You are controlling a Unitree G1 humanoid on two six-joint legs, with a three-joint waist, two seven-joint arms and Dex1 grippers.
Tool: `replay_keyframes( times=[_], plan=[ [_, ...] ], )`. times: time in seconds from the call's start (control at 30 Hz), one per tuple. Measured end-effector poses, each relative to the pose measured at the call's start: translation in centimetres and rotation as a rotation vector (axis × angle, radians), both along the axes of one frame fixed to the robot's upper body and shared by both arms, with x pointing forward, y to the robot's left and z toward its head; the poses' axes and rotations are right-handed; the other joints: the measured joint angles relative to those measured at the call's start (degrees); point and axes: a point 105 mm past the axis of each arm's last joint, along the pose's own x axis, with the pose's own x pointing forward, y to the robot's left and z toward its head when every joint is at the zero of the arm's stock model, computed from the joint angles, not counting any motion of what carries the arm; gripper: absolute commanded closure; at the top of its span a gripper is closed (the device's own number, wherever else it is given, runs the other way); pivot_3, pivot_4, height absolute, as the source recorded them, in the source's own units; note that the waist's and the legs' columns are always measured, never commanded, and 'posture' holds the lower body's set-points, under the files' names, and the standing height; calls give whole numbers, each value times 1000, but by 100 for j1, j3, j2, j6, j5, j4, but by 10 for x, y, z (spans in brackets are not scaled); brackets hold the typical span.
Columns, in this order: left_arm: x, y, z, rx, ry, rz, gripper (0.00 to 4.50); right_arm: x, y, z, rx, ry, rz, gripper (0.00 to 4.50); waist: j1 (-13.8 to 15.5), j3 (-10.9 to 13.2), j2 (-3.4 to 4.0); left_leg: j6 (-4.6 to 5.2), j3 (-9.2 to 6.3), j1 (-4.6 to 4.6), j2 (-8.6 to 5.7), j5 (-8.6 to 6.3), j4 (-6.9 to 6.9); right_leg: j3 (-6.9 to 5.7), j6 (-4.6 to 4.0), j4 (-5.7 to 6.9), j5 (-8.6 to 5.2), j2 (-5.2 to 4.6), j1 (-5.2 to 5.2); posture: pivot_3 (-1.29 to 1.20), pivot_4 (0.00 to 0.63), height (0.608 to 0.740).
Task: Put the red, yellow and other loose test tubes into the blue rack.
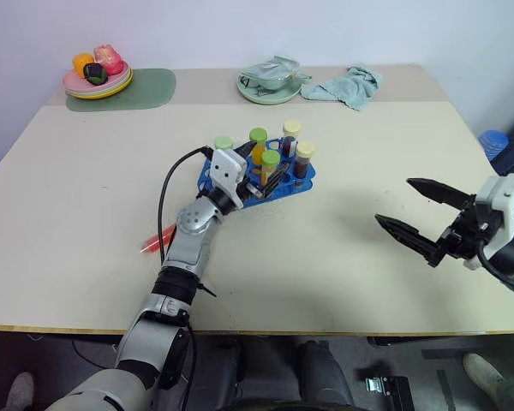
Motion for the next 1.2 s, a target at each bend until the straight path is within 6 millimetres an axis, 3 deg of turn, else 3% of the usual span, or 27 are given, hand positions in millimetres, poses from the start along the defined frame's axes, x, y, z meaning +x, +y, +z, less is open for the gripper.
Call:
replay_keyframes(
  times=[0.2,0.4,0.6,0.77,0.97,1.2],
  plan=[
    [-17,49,59,-45,29,81,301,6,7,-3,7,12,40,0,-4,-3,3,0,-2,1,1,0,0,0,0,2,0,1,0,0,150,740],
    [-28,107,63,263,300,172,301,19,12,-10,18,19,78,0,-38,-2,3,0,-3,2,1,0,-3,1,0,7,-1,4,-4,0,150,740],
    [-56,139,42,644,670,110,301,29,23,-13,31,-2,127,0,-42,2,-3,0,-5,2,-1,0,-4,0,0,7,-1,5,-3,0,150,740],
    [-68,138,22,847,875,-36,301,33,29,-21,42,5,147,0,-20,3,-3,-2,-5,1,0,1,-5,-1,-1,1,-1,6,-1,0,150,740],
    [-53,134,-9,1018,1024,-48,301,32,27,-24,39,-5,136,0,-29,3,-4,-1,-4,0,0,0,-4,0,-1,3,-1,9,-1,0,150,740],
    [-33,137,-28,1098,1124,23,301,28,23,-31,46,6,112,0,-120,4,-5,-1,-9,-3,1,1,-5,0,0,7,-2,11,-7,0,150,740]
  ],
)
